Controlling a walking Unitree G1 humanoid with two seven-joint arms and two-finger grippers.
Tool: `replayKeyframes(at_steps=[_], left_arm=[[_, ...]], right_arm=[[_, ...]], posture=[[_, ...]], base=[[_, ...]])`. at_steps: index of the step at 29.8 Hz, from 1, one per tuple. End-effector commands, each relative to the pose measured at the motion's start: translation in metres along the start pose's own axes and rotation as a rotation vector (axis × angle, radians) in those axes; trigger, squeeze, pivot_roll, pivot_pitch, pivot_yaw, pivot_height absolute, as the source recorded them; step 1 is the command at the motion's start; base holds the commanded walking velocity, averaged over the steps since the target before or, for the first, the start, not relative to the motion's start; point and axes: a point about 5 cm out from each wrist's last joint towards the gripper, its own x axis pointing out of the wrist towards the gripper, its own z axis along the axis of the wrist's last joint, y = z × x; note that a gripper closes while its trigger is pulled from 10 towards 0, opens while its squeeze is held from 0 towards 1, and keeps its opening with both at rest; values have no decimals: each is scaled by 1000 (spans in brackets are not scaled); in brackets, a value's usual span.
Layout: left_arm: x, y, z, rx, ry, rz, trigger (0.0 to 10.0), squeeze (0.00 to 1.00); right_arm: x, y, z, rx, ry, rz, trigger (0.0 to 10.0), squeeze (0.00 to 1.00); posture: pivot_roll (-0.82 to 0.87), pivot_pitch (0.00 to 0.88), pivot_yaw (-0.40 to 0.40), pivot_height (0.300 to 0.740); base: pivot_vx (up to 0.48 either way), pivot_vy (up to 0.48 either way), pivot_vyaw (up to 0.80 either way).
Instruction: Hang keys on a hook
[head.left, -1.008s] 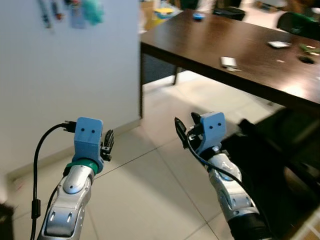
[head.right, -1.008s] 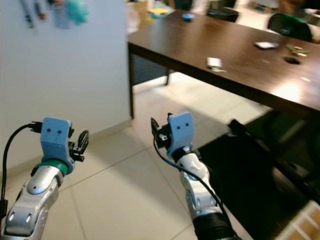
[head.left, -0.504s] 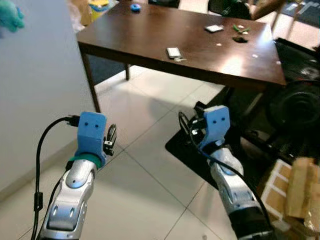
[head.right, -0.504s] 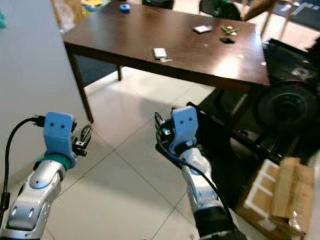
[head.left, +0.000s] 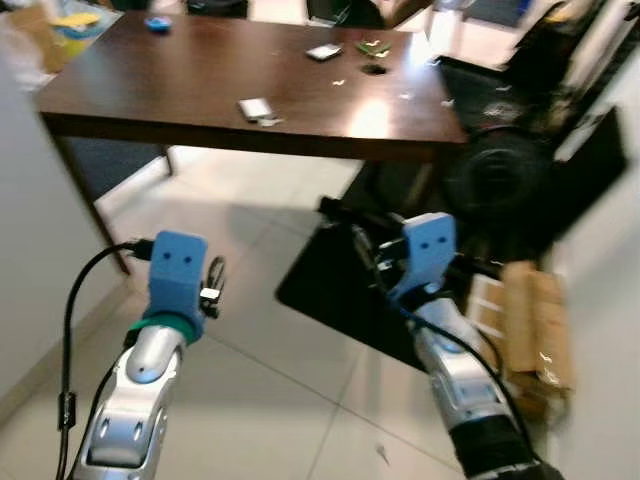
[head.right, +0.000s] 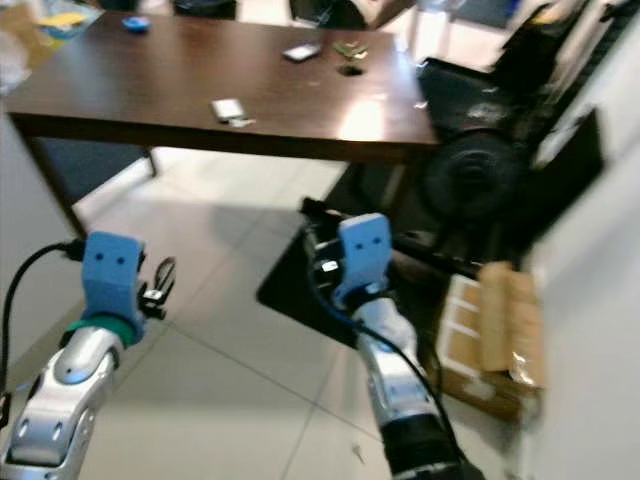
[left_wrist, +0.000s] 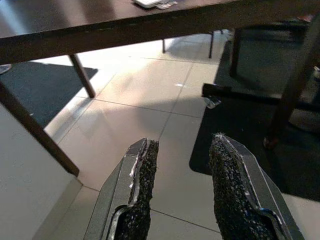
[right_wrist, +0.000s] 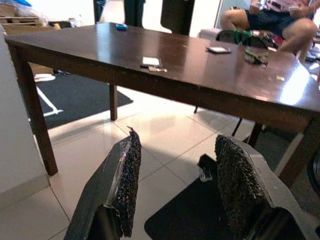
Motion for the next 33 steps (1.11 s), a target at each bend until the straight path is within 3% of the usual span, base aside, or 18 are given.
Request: replayKeyframes(at_steps=[1,10,33], left_arm=[[-1,-3,-4,2,7,-3,10000,0],[-3,-5,-4,8,1,-2,10000,0],[-3,-1,-3,35,-9,16,10000,0]], right_arm=[[-5,-1,-8,1,33,2,10000,0],[-5,-1,-9,-3,37,9,10000,0],[-3,7,-3,2,0,40,10000,0]], posture=[[-41,47,18,740],[-42,42,20,740],[-28,66,39,740]], base=[[0,0,-800],[0,0,-800],[369,0,0]])
